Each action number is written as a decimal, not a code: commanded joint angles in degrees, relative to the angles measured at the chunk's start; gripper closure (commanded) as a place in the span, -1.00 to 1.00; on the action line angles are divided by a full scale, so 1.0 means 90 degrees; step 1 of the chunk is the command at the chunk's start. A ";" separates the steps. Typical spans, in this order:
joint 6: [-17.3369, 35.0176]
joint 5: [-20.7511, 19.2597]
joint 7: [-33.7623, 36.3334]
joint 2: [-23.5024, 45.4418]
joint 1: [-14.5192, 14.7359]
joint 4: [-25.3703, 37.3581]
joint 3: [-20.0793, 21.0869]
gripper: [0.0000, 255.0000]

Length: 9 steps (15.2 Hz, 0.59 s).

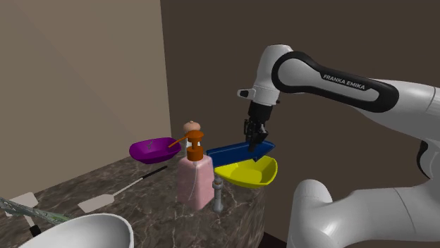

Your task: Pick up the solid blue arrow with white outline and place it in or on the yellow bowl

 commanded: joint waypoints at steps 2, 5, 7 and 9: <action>0.0013 -0.0002 0.0000 -0.0014 -0.0002 -0.0035 0.0000 1.00; 0.0013 -0.0002 0.0000 -0.0014 -0.0001 -0.0035 -0.0001 1.00; 0.0014 -0.0003 0.0000 -0.0013 -0.0001 -0.0034 -0.0001 -1.00; 0.0014 -0.0002 0.0000 -0.0013 -0.0001 -0.0034 -0.0001 -1.00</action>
